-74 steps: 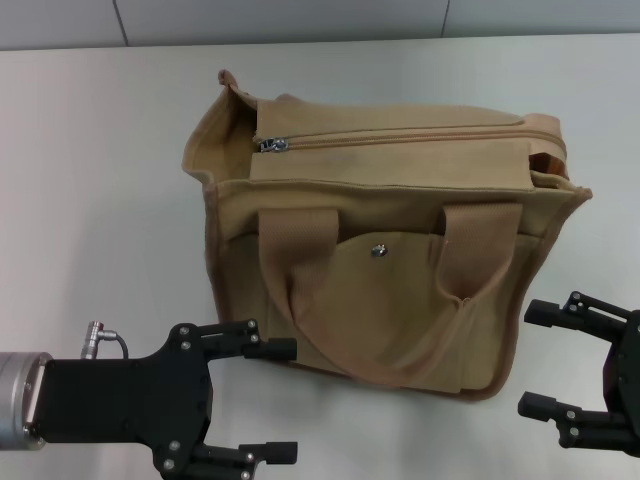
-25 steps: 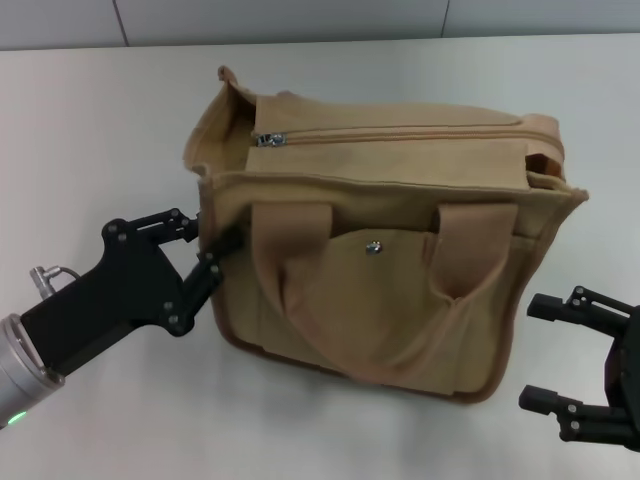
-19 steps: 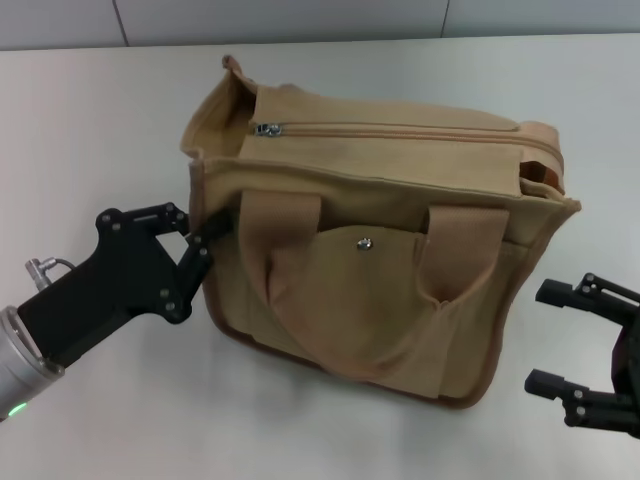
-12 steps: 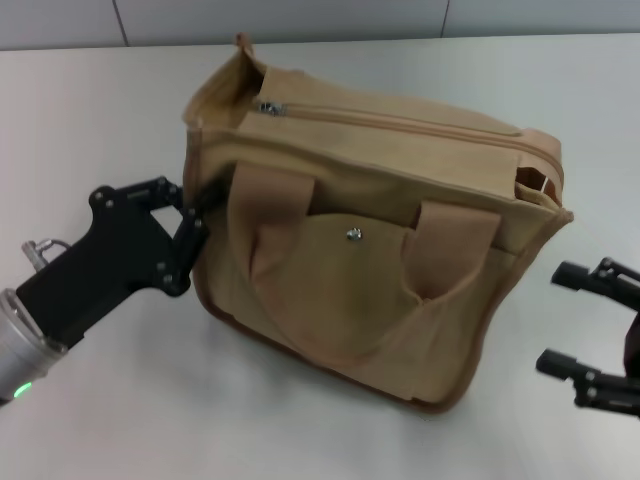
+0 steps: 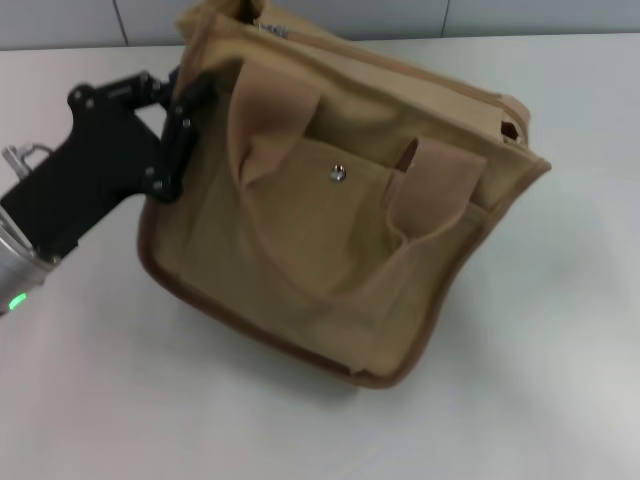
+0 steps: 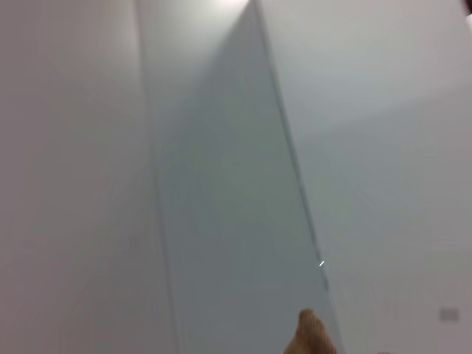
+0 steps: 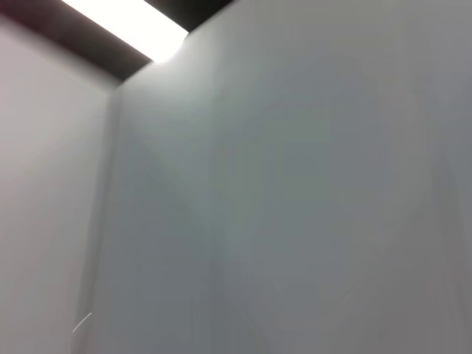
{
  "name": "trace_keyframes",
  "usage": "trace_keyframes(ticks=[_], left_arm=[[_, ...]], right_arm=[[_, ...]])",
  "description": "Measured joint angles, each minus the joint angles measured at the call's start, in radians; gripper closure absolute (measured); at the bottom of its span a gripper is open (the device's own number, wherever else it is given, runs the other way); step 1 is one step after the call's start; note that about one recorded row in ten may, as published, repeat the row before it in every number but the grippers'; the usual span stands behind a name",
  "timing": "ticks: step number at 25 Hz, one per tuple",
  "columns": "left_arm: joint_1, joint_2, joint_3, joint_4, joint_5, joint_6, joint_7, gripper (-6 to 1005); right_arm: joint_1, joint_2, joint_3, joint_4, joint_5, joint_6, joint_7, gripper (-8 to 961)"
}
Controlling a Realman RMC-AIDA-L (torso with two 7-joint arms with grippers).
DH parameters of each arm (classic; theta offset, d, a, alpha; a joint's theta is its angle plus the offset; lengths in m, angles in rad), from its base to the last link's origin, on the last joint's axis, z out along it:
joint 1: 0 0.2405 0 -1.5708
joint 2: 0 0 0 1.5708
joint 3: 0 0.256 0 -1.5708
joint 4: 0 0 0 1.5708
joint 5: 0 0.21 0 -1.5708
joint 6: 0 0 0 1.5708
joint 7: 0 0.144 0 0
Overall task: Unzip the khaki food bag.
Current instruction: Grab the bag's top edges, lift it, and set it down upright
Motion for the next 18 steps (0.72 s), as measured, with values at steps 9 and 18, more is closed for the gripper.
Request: trace_keyframes(ticks=[9, 18], left_arm=[[-0.049, 0.003, 0.007, 0.101, -0.002, 0.076, -0.007, 909], [-0.061, 0.005, 0.052, 0.141, 0.006, 0.092, -0.009, 907]], right_arm=[[0.17, 0.003, -0.002, 0.098, 0.134, 0.126, -0.011, 114], [0.356, 0.003, -0.095, 0.145, 0.126, 0.303, -0.01, 114]])
